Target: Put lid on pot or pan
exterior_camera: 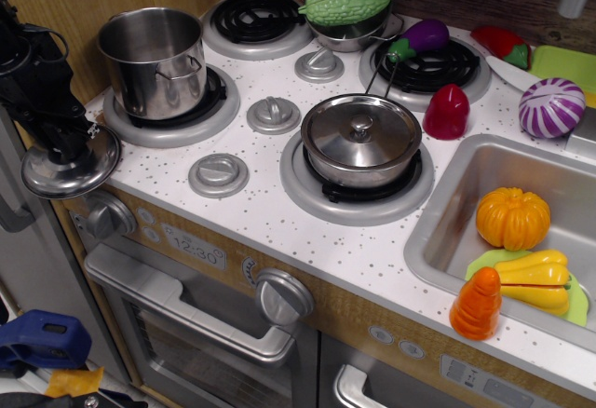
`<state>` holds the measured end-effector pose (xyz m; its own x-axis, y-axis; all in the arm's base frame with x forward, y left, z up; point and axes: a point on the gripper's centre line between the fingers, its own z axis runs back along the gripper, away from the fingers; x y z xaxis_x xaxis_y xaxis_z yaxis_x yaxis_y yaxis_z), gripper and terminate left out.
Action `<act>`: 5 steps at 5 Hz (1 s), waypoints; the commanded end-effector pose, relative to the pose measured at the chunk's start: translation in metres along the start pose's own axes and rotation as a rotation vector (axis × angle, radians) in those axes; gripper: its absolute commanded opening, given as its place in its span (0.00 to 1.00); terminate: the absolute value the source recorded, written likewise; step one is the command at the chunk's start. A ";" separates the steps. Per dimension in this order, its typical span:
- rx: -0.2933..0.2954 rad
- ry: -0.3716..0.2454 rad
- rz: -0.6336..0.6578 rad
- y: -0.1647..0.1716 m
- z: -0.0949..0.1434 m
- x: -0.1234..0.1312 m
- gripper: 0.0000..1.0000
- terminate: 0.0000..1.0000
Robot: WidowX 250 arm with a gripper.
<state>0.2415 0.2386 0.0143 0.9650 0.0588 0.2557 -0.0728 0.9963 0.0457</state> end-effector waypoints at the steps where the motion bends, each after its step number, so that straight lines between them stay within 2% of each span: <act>1: 0.024 -0.026 0.011 0.009 0.012 0.006 0.00 0.00; 3: 0.076 0.002 0.041 -0.010 0.050 0.010 0.00 0.00; 5: 0.153 -0.011 0.073 -0.028 0.096 0.024 0.00 0.00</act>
<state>0.2415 0.2015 0.1014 0.9653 0.1352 0.2234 -0.1728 0.9721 0.1587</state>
